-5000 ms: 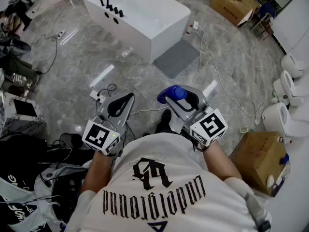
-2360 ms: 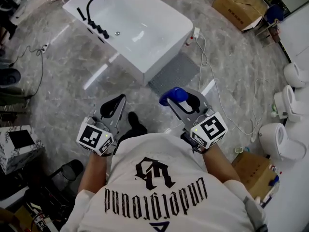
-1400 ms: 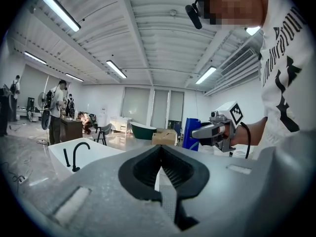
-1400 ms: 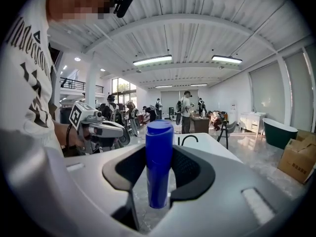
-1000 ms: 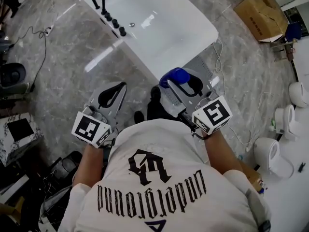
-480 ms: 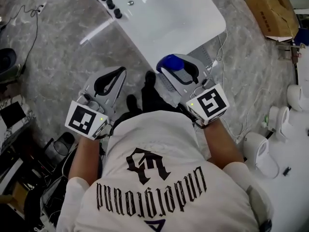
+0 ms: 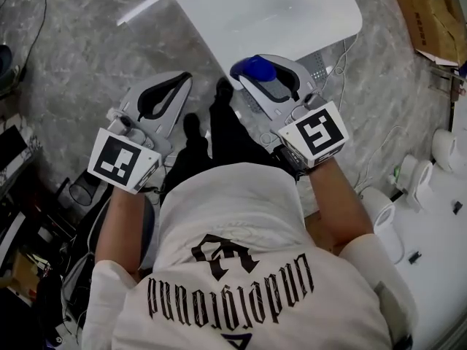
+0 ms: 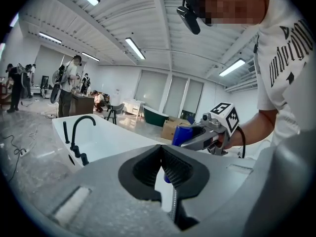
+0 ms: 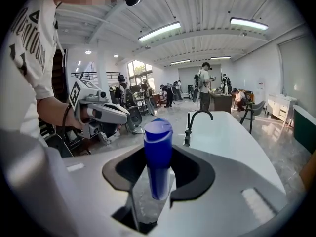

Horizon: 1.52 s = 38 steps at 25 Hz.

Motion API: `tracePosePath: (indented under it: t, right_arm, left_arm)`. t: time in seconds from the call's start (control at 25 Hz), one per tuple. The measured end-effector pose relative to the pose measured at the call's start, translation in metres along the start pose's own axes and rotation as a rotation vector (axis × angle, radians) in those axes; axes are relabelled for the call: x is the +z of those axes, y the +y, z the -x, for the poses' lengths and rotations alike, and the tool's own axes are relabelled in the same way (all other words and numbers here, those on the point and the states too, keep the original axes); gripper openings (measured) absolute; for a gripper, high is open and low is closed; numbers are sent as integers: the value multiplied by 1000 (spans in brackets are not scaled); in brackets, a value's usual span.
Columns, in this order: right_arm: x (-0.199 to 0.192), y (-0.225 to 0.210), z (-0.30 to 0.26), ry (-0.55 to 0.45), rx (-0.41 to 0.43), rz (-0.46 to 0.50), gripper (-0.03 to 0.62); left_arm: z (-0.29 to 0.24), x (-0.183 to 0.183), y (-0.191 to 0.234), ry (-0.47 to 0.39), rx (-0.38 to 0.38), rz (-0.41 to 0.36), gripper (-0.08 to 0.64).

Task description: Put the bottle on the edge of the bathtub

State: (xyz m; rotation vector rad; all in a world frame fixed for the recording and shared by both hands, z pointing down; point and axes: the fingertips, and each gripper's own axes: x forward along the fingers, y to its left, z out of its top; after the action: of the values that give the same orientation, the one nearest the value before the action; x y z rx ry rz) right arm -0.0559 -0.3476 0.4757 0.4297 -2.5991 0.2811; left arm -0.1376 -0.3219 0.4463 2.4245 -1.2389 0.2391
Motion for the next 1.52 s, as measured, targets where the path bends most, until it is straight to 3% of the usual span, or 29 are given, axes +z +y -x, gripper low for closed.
tracePosePath:
  t: [0.6,1.32,1.52]
  right_arm:
    - [-89,-53,-83,81,29,-36,155]
    - [-196,-73,-165,235,60,15,155]
    - [-210,-75,-182,266,58,22,155]
  left_arm:
    - [-68,-78,56,65,16,44,8]
    - [-122,-179,95,181,37,97,8]
    - [-125,-190,106,196,50,114,8]
